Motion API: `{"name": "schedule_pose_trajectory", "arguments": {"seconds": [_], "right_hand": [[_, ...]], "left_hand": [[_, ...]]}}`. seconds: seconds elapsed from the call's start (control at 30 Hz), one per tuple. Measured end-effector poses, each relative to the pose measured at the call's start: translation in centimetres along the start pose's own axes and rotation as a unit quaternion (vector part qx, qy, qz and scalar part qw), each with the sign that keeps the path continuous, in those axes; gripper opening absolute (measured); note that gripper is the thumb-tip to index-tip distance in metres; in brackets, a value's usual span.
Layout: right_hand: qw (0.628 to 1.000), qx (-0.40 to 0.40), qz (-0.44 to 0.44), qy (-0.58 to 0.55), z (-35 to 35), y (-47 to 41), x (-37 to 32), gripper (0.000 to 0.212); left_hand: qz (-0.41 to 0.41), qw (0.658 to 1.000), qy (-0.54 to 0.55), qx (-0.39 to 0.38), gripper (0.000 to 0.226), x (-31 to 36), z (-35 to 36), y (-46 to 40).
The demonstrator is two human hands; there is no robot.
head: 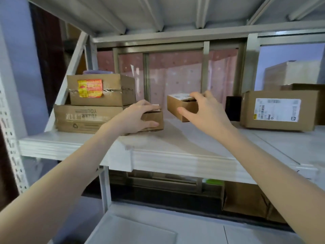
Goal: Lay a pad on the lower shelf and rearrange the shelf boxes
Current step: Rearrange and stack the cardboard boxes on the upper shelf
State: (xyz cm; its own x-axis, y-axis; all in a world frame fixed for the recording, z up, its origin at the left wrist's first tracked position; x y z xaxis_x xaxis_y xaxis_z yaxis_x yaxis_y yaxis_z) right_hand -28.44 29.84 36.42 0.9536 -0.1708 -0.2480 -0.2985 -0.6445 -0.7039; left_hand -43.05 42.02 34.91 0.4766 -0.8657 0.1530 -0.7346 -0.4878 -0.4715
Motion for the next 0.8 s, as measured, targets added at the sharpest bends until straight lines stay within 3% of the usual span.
{"name": "schedule_pose_trajectory", "arguments": {"seconds": [0.37,0.57,0.8], "right_hand": [[0.993,-0.032,0.031,0.109,5.1,-1.0,-2.8,0.062],[0.983,-0.075,0.020,0.166,6.8,-0.4,-3.0,0.073],[0.972,-0.091,0.004,0.217,5.8,-0.3,-2.7,0.081]], "left_hand": [[0.020,0.993,-0.119,-0.009,0.062,-1.9,1.2,-0.7],[0.018,0.994,-0.104,-0.007,0.083,-2.5,0.9,-1.3],[0.062,0.994,-0.078,0.050,0.084,-0.3,-0.7,-1.0]]}}
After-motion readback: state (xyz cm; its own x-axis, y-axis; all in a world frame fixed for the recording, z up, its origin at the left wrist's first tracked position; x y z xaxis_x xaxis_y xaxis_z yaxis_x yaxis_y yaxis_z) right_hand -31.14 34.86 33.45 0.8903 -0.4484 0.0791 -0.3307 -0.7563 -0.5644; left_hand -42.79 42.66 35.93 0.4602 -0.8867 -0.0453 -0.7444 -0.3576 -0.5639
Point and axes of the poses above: each hand's wrist, its own y-axis away from the middle knuckle, its own z-axis out of the palm, x = y × z, the point moved 6 cm from there along -y, towards the middle knuckle, and after that the axes turned 3 degrees about y, right-handed, at the moved point
